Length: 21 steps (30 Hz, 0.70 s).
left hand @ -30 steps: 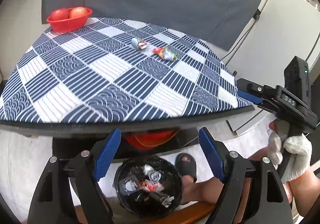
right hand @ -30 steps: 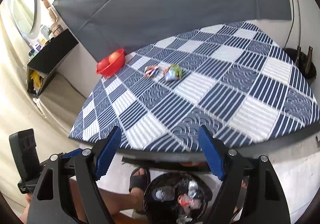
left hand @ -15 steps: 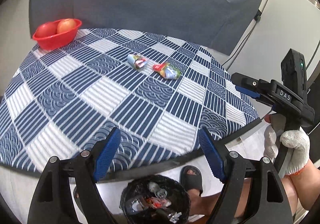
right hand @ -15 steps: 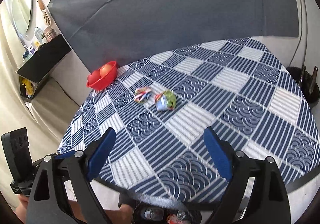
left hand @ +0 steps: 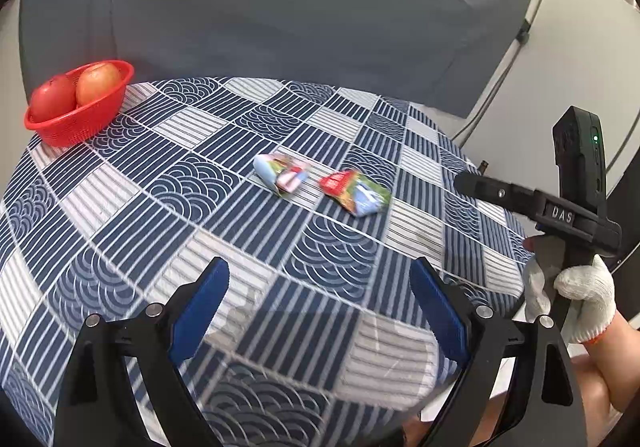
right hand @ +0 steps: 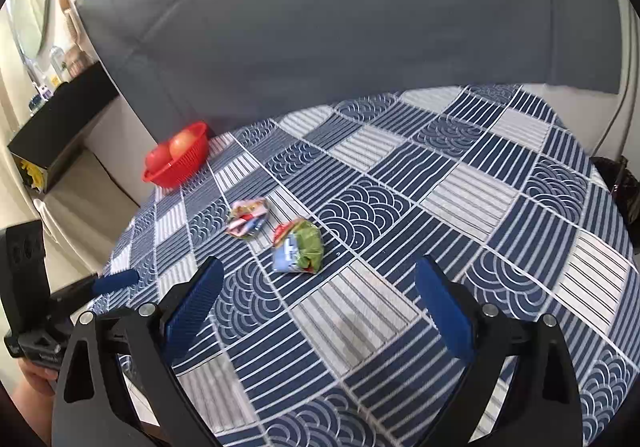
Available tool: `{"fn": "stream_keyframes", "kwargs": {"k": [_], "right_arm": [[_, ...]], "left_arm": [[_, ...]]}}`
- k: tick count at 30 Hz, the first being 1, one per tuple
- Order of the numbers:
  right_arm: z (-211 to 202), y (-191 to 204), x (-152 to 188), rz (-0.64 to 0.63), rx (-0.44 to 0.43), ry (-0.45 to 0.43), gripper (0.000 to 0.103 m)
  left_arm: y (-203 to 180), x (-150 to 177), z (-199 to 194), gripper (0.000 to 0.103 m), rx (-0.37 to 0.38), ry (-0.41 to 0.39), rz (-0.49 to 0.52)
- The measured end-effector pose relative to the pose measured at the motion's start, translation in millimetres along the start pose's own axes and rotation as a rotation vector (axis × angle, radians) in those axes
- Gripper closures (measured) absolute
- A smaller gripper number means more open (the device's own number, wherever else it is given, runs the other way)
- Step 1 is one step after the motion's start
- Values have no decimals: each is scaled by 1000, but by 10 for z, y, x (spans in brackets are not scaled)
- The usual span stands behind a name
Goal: Collect trash
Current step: 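Grasp the pink snack packet with the left tool while the right tool grasps the green-and-red packet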
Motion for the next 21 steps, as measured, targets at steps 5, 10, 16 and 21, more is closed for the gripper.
{"fn": "stream_keyframes", "kwargs": {"k": [5,10,16,21], "right_arm": [[341,68,115,-62,-25,72,8],[625,188,230,-160,-35,121,8],[862,315,296,-265,-15,148,9],[978,294,366,-356,44,174,49]], "left_arm": [[171,-92,276,14,-18,11,3],[310,-206,435,14,-25,1,-17],[459,-250,598,14,-46,10,-22],[572,-295,667,14,-58,4,-35]]}}
Point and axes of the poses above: each gripper's, at about its wrist camera, not at the fingertips, and z roughly the way its jaws point, y to its left, x to its underside, the point moved 10 cm from there along z, roughly the way its jaws point, and after that the axes turned 15 degrees about -y, right-handed, at the moved point
